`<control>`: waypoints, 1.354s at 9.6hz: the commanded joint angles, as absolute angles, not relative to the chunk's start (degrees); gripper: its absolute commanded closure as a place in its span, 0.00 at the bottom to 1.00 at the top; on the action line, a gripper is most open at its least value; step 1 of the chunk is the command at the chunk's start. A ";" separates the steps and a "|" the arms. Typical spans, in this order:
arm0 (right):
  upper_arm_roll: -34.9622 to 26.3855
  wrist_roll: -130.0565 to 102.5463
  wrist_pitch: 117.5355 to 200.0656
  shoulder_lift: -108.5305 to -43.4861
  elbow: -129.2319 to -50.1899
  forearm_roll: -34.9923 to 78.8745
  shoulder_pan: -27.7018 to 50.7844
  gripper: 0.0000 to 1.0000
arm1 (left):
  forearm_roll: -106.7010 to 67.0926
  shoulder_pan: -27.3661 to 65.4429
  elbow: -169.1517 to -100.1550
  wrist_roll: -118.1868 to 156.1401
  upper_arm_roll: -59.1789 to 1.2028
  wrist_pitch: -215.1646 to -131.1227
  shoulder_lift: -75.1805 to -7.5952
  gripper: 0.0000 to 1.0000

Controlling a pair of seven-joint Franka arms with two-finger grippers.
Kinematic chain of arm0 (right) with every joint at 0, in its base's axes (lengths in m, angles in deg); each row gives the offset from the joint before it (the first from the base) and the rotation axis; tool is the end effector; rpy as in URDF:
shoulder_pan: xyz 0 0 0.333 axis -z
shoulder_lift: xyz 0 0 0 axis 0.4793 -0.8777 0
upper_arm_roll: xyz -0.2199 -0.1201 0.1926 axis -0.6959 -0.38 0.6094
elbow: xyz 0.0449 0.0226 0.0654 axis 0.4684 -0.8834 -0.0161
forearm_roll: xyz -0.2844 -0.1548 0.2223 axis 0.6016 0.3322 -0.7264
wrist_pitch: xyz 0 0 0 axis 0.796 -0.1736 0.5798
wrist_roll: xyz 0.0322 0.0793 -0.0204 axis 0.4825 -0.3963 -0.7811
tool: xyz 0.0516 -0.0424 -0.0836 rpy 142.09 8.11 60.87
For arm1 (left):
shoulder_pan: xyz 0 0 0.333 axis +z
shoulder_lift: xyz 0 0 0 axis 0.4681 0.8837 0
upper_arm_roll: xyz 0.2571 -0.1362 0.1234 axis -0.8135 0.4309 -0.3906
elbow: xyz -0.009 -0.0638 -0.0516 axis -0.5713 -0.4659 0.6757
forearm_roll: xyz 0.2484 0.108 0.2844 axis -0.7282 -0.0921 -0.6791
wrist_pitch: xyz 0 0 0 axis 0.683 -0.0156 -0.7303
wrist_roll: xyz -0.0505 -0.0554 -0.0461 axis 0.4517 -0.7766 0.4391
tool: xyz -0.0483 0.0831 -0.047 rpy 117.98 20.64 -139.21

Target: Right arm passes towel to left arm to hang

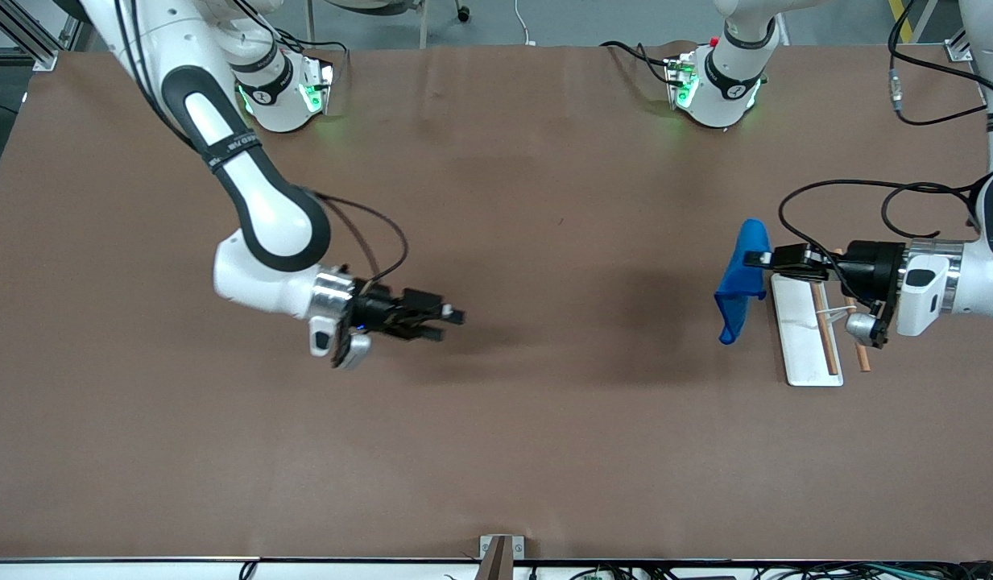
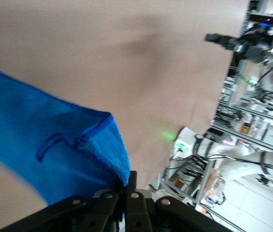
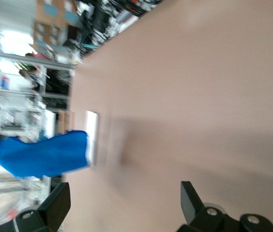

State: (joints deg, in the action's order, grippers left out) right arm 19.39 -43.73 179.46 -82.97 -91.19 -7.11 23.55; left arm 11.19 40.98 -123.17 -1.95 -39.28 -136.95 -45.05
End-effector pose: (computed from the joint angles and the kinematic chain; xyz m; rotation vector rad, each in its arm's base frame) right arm 0.6285 0.2572 0.2988 -2.1755 -0.1174 -0.1849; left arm 0.6215 -0.0100 0.4371 2.2765 -0.1108 -0.4291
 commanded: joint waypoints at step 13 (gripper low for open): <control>-8.24 -6.96 146.02 -58.27 -82.21 59.74 27.31 0.00 | -28.88 44.08 -118.26 4.62 -39.76 -144.84 -41.17 1.00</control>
State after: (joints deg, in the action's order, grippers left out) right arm -8.47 -7.84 147.11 -60.59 -83.18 57.50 25.93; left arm -27.68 44.03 -118.64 5.18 -39.83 -144.43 -43.07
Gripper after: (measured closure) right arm 0.000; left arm 0.978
